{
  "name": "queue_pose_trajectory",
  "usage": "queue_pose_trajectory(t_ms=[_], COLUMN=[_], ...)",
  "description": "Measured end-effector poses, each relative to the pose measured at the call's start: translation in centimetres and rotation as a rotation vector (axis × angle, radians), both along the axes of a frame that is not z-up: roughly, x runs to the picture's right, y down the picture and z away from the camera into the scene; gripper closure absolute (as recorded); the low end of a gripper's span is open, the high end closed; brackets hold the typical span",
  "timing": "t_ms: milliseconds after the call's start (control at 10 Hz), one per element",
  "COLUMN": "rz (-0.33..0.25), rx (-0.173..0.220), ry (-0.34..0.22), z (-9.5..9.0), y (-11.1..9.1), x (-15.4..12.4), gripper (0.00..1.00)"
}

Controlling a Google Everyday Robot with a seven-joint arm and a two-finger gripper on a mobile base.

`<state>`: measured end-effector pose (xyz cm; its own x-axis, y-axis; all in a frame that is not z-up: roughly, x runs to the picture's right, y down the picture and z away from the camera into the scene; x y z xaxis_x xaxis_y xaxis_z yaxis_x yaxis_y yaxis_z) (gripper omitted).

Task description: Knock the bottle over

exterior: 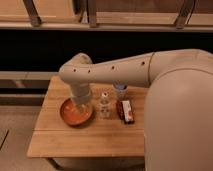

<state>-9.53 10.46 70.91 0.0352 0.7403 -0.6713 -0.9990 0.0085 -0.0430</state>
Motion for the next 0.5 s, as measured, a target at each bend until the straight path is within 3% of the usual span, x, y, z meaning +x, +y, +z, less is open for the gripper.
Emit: queue_pose_trajectory(t_ms=[100,300,500], rz=[0.058,0.118,0.13], rx=[-0.028,-0.068,-0.141], ry=[0.03,0.048,0.071], z=[0.9,2.2,3.9], y=[0.2,0.5,1.1], x=[2.0,3.9,5.8], gripper=[0.98,1.0,1.0])
